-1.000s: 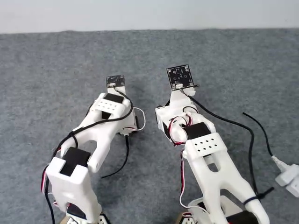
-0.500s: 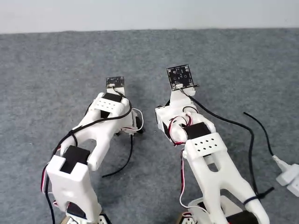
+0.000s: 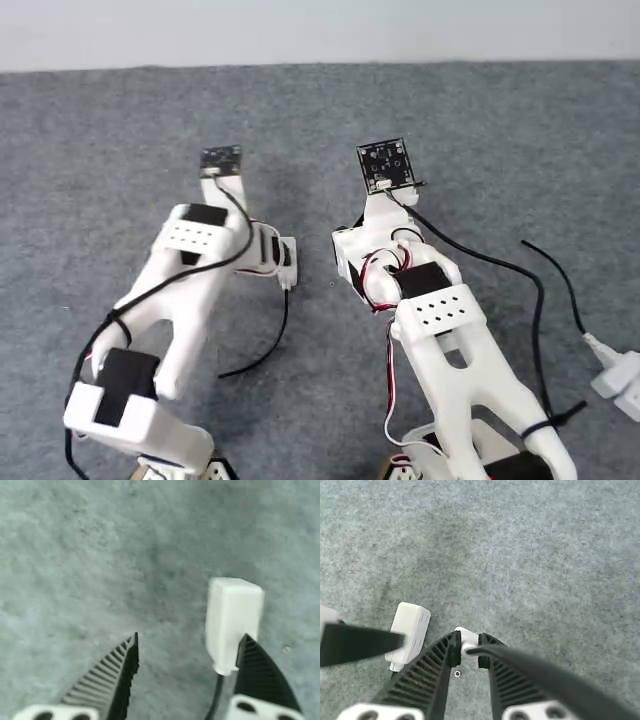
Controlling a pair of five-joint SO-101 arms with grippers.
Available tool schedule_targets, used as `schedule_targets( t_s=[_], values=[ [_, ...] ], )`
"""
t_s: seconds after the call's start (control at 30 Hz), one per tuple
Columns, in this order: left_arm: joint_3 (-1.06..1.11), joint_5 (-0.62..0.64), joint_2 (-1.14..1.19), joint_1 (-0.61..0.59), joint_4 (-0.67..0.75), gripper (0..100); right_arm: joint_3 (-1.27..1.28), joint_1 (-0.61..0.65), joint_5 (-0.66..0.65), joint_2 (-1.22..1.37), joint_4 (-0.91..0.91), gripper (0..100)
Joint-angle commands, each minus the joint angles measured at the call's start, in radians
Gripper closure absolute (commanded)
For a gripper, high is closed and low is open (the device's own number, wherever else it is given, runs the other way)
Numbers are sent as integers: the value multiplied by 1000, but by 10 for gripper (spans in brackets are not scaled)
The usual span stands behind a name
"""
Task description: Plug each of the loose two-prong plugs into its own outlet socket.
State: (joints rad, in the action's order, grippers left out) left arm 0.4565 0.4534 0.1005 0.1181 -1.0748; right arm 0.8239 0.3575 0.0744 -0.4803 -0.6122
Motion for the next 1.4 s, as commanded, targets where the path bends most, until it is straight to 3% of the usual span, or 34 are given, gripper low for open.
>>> schedule_targets(
  t_s=[0.0, 0.37, 0.5, 0.8, 1.07, 1.17, 1.37],
  values=[
    [-15, -46, 51, -44, 23, 695, -75, -10, 6, -31, -2, 991],
    [-81, -89, 155, -106, -41, 695, -72, 4, 5, -31, -2, 991],
    [-71, -173, 103, -152, -117, 696, -72, 4, 5, -36, -2, 991],
    [371, -385, -299, -161, -8, 825, -72, -1, 3, -39, -2, 991],
    [687, -477, -577, -173, 26, 836, -72, 2, 3, -39, -2, 991],
    [682, -494, -565, -206, 21, 836, -72, 2, 3, -39, -2, 991],
    [529, -503, -351, -140, -89, 837, -72, 2, 3, -39, -4, 991]
  ],
)
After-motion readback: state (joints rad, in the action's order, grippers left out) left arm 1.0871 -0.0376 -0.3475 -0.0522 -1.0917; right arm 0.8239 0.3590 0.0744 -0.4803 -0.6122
